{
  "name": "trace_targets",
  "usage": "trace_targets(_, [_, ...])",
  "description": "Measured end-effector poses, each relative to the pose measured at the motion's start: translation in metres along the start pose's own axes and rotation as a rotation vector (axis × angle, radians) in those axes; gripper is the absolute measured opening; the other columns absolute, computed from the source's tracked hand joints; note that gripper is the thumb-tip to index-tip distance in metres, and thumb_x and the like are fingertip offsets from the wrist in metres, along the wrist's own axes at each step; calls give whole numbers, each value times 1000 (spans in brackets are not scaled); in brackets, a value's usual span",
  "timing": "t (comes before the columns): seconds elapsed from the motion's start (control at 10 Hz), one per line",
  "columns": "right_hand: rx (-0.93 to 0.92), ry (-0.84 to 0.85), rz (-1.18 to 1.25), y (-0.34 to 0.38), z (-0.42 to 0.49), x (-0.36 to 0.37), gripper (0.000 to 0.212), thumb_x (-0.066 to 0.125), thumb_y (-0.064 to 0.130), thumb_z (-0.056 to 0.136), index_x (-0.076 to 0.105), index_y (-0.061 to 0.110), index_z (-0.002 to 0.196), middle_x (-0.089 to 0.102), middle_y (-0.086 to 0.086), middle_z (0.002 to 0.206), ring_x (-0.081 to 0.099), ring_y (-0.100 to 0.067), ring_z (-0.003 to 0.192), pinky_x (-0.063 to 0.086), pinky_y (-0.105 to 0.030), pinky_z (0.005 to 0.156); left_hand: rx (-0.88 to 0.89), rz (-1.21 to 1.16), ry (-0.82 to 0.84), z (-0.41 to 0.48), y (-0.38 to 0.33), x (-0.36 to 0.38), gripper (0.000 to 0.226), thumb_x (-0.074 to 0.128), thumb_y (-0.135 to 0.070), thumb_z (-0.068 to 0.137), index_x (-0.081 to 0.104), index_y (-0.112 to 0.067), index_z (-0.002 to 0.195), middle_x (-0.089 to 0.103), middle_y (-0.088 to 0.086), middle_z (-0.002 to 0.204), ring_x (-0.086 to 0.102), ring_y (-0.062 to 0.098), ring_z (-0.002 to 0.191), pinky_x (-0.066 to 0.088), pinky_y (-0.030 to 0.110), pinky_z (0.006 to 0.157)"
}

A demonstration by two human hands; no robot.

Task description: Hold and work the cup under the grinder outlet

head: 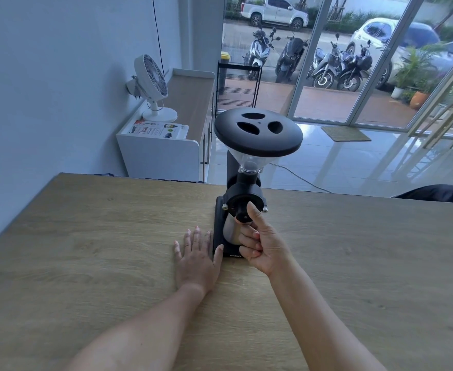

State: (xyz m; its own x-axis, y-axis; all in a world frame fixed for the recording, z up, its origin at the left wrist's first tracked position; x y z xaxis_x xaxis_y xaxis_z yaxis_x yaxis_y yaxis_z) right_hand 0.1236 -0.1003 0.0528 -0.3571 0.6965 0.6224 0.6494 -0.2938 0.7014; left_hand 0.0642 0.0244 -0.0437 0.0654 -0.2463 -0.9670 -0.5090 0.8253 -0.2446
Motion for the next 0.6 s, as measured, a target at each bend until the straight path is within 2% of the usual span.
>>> trace_targets(0.2, [3, 8, -14, 1, -1, -3, 40, 75, 46, 82, 60, 11, 96, 33, 8, 47, 24, -3, 33, 21, -18, 30, 3, -15, -11, 1, 0, 0, 73, -6, -66, 89, 3, -34, 153, -4, -2, 164, -12, 21, 150, -7, 51, 119])
trace_targets(0.4, [15, -15, -32, 0, -2, -3, 65, 82, 52, 72, 49, 15, 114, 33, 8, 47, 24, -4, 34, 21, -19, 31, 6, 0, 2, 1, -1, 0, 73, -7, -66, 89, 2, -33, 154, -4, -1, 164, -13, 21, 149, -7, 51, 119])
trace_targets(0.6, [-10, -22, -27, -4, -5, -4, 63, 77, 56, 75, 54, 13, 115, 34, 7, 49, 24, -4, 34, 20, -20, 33, 13, -17, 48, -1, -2, -2, 73, -7, -66, 89, -3, -32, 153, -9, 0, 164, -18, 21, 148, -9, 52, 119])
Point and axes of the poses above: each hand's wrist, its own z-axis towards the middle knuckle, its own x-axis out of the palm, y = z × x, the point moved 7 cm from there along z, towards the middle knuckle
